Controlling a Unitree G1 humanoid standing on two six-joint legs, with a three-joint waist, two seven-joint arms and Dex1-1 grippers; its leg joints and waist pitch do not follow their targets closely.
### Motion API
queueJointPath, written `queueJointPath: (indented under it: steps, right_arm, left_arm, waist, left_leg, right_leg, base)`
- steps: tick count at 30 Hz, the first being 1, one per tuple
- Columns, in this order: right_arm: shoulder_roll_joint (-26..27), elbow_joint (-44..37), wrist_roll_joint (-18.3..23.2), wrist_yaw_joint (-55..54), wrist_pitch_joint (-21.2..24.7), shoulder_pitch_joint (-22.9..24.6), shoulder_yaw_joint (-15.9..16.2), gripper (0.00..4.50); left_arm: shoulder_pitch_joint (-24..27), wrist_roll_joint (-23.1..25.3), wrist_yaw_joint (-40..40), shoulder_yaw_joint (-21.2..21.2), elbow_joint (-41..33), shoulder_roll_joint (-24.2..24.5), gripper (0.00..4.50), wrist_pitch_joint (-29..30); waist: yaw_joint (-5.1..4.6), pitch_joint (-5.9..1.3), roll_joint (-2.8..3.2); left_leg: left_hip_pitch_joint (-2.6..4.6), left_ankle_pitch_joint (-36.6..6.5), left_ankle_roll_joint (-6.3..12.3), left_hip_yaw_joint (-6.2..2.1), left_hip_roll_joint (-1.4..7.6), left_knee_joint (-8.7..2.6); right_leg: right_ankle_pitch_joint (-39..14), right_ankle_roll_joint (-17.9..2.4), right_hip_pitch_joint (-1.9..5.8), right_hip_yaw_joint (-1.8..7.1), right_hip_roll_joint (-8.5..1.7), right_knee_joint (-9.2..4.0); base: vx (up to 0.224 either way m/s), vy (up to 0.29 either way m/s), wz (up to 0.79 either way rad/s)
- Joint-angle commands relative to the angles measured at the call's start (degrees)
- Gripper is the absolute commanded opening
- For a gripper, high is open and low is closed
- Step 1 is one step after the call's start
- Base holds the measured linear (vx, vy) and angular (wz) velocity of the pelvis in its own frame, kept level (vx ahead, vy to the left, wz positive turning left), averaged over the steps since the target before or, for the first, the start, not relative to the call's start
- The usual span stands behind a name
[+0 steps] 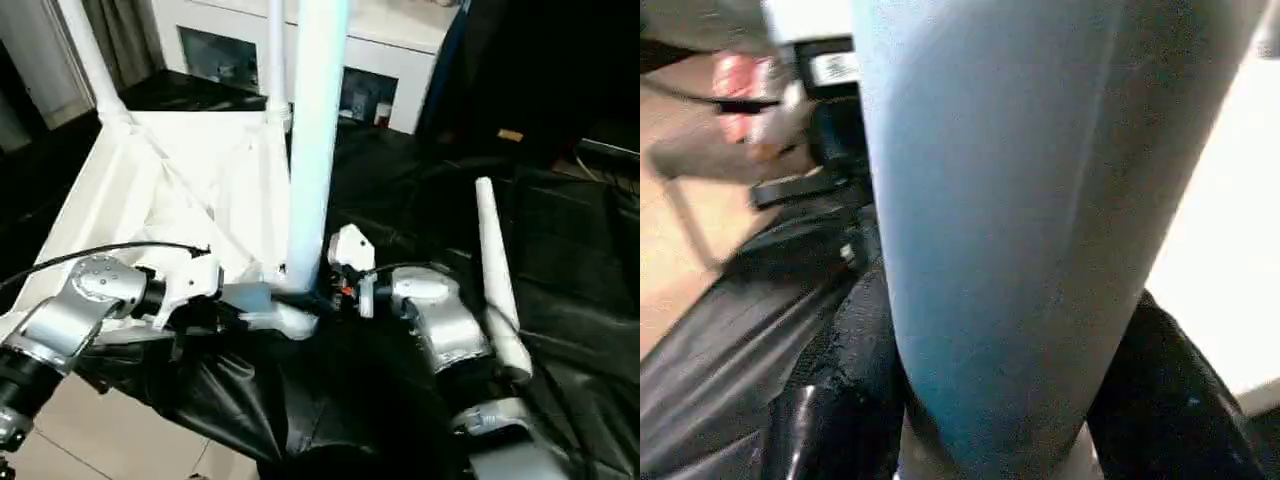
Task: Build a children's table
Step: Insert table leg to table base
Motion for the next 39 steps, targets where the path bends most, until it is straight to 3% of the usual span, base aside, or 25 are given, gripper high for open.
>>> queueJointPath:
  steps: [1, 3, 5, 6, 8, 9, 12, 16, 17, 19, 21, 24, 26, 28, 31, 32, 34, 35, 37, 39]
  right_arm:
    - [0.77, 7.75, -6.03, -7.02, 2.87, 2.33, 2.12, 1.89]
    - [2.03, 9.06, -5.76, -11.24, 3.61, 1.82, 0.65, 1.89]
    - [4.57, 12.24, -5.82, -19.88, 4.02, 0.39, -1.91, 1.89]
    - [5.43, 13.33, -5.89, -22.59, 3.99, -0.13, -2.64, 1.89]
    - [6.99, 15.48, -6.56, -27.1, 3.8, -1.32, -3.14, 1.89]
    - [7.78, 16.43, -6.89, -28.9, 3.65, -1.98, -3.13, 1.89]
    - [10.47, 19.54, -7.2, -34.6, 3.7, -4.45, -3.67, 1.89]
    - [14.16, 23.53, -7.51, -41.29, 4.06, -8.15, -4.9, 1.89]
    - [14.26, 23.58, -7.5, -41.36, 4.08, -8.21, -4.96, 1.89]
    - [14.81, 24.0, -7.49, -41.82, 4.11, -8.51, -5.31, 1.89]
    - [15.38, 24.63, -7.53, -42.18, 3.92, -8.81, -5.56, 1.89]
    - [15.78, 25.81, -7.83, -42.69, 3.35, -9.33, -5.83, 1.89]
    - [16.06, 26.66, -7.92, -42.95, 3.08, -9.79, -6.32, 1.89]
    - [16.22, 27.06, -8.2, -43.13, 3.01, -9.99, -6.64, 1.89]
    - [16.52, 27.09, -7.55, -43.08, 3.03, -10.51, -8.07, 1.89]
    - [16.54, 27.05, -7.43, -42.96, 2.98, -10.54, -8.17, 2.24]
    - [16.69, 26.55, -6.37, -41.87, 2.49, -10.76, -8.97, 2.24]
    - [16.69, 26.24, -6.01, -41.37, 2.26, -10.91, -9.2, 2.59]
    - [16.63, 25.39, -5.27, -39.92, 1.73, -11.26, -9.68, 2.71]
    - [16.6, 24.95, -4.89, -39.18, 1.56, -11.39, -9.95, 2.85]
  left_arm:
    - [-2.66, 0.7, 3.46, 0.74, -0.36, -2.13, 0.0, 0.95]
    - [-3.51, 0.7, 5.8, 1.69, 0.15, -3.31, 0.0, 3.0]
    - [-5.25, 0.65, 10.2, 3.23, 0.78, -5.73, 0.0, 7.01]
    - [-5.83, 0.92, 11.76, 3.54, 1.0, -6.48, 0.0, 8.15]
    - [-7.0, 1.74, 14.92, 3.93, 1.87, -8.05, 0.0, 10.55]
    - [-7.63, 2.2, 16.88, 4.2, 2.54, -8.96, 0.0, 11.78]
    - [-9.91, 3.17, 24.33, 5.9, 5.55, -12.51, 0.0, 16.1]
    - [-12.58, 3.75, 33.78, 8.29, 9.51, -18.18, 0.0, 20.1]
    - [-12.6, 3.75, 33.86, 8.29, 9.5, -18.32, 0.0, 20.16]
    - [-12.66, 3.68, 34.24, 8.19, 9.36, -19.06, 0.0, 20.54]
    - [-12.6, 3.51, 34.14, 7.78, 8.89, -19.65, 0.0, 20.97]
    - [-12.69, 3.63, 34.16, 7.72, 8.83, -19.91, 0.0, 21.56]
    - [-12.8, 3.74, 34.38, 7.76, 9.02, -19.98, 0.0, 21.81]
    - [-12.86, 3.83, 34.48, 7.77, 9.13, -20.04, 0.0, 21.91]
    - [-12.82, 4.11, 33.97, 7.47, 9.11, -19.88, 0.0, 21.49]
    - [-12.82, 4.13, 33.91, 7.43, 9.11, -19.84, 0.0, 21.42]
    - [-12.65, 4.19, 33.33, 7.06, 8.98, -19.53, 0.0, 20.87]
    - [-12.46, 4.07, 32.95, 6.95, 8.71, -19.4, 0.0, 20.77]
    - [-11.99, 4.18, 32.08, 6.36, 7.92, -18.83, 0.0, 19.92]
    - [-11.79, 4.27, 31.77, 6.13, 7.62, -18.59, 0.0, 19.73]
  waist:
    - [-0.2, -0.85, 0.51]
    - [-0.22, -0.92, 0.52]
    - [-0.53, -0.77, 0.56]
    - [-0.7, -0.73, 0.65]
    - [-1.06, -0.75, 0.58]
    - [-0.99, -0.85, 0.66]
    - [-0.85, -1.03, 0.64]
    - [-0.74, -1.36, 0.38]
    - [-0.67, -1.45, 0.4]
    - [-0.68, -1.85, 0.32]
    - [-0.72, -1.92, 0.31]
    - [-0.88, -1.56, 0.31]
    - [-0.84, -1.25, 0.32]
    - [-0.91, -1.3, 0.35]
    - [-0.9, -1.3, 0.46]
    - [-0.92, -1.26, 0.42]
    - [-0.92, -1.27, 0.43]
    - [-0.89, -1.31, 0.48]
    - [-0.88, -1.32, 0.51]
    - [-0.94, -1.71, 0.47]
  left_leg:
    - [0.07, -17.12, 0.76, -1.48, 3.47, -5.48]
    - [0.1, -16.66, 0.47, -1.64, 3.46, -5.52]
    - [-0.44, -15.78, 0.34, -1.75, 3.5, -5.71]
    - [-0.18, -16.34, -0.08, -1.82, 3.42, -5.67]
    - [-0.83, -14.57, -0.15, -1.91, 3.34, -5.69]
    - [-0.68, -14.31, -0.02, -1.87, 3.32, -5.66]
    - [-0.14, -12.3, 0.68, -1.28, 3.35, -5.24]
    - [-0.72, -7.64, 1.93, -0.96, 3.07, -4.79]
    - [-0.76, -6.76, 2.2, -0.98, 3.06, -4.73]
    - [-1.03, -2.19, 4.04, -0.99, 3.06, -4.38]
    - [-0.82, -1.5, 5.16, -0.79, 3.0, -4.22]
    - [-0.78, -4.53, 5.38, -0.8, 3.2, -4.52]
    - [-0.64, -9.03, 3.72, -0.88, 3.28, -4.87]
    - [-0.62, -9.25, 3.2, -1.0, 3.33, -4.99]
    - [-0.57, -8.65, 3.07, -0.95, 3.35, -5.04]
    - [-0.65, -8.58, 3.12, -0.98, 3.36, -5.07]
    - [-0.62, -8.89, 3.12, -0.98, 3.36, -5.1]
    - [-0.61, -8.72, 3.15, -0.99, 3.37, -5.08]
    - [-0.69, -8.35, 3.35, -0.97, 3.4, -5.06]
    - [-1.01, -6.19, 3.73, -1.05, 3.33, -4.89]
  right_leg:
    - [-26.95, -10.71, 0.92, 3.4, -5.46, -6.13]
    - [-28.65, -9.88, 0.84, 3.48, -5.6, -6.35]
    - [-28.08, -9.9, 1.03, 3.39, -5.64, -6.23]
    - [-28.95, -9.85, 0.76, 3.31, -5.61, -6.36]
    - [-26.34, -10.39, 1.15, 3.27, -5.64, -6.09]
    - [-25.67, -10.37, 1.13, 3.25, -5.54, -6.06]
    - [-19.99, -12.55, 0.8, 3.53, -5.4, -5.79]
    - [-12.63, -14.28, 1.53, 3.39, -5.29, -5.13]
    - [-10.94, -14.5, 1.61, 3.35, -5.27, -4.95]
    - [-2.34, -15.89, 2.09, 3.09, -5.07, -4.01]
    - [1.38, -16.98, 2.1, 3.06, -4.99, -3.76]
    - [-2.17, -17.38, 2.03, 3.03, -5.2, -4.22]
    - [-10.54, -15.96, 1.88, 3.23, -5.42, -5.04]
    - [-12.46, -15.12, 1.78, 3.28, -5.39, -5.15]
    - [-11.21, -15.01, 1.66, 3.34, -5.33, -5.09]
    - [-10.8, -15.03, 1.69, 3.34, -5.31, -5.03]
    - [-10.93, -15.03, 1.69, 3.31, -5.29, -5.07]
    - [-10.72, -15.09, 1.7, 3.32, -5.35, -5.04]
    - [-10.21, -15.34, 1.68, 3.36, -5.42, -5.04]
    - [-7.04, -15.67, 2.17, 3.25, -5.4, -4.61]
  base:
    - [0.0, 0.0, 0.0]
    - [0.0, 0.0, 0.0]
    - [0.0, 0.0, 0.0]
    - [0.0, 0.0, 0.0]
    - [0.0, 0.0, 0.0]
    - [0.0, 0.0, 0.0]
    - [0.0, 0.0, 0.0]
    - [0.0, 0.0, 0.0]
    - [0.0, 0.0, 0.0]
    - [0.061, 0.009, -0.01]
    - [0.03, 0.005, -0.01]
    - [0.0, 0.0, 0.0]
    - [0.0, 0.0, 0.0]
    - [0.0, 0.0, 0.0]
    - [0.0, 0.0, 0.0]
    - [0.0, 0.0, 0.0]
    - [0.0, 0.0, 0.0]
    - [0.0, 0.0, 0.0]
    - [0.0, 0.0, 0.0]
    - [0.0, 0.0, 0.0]
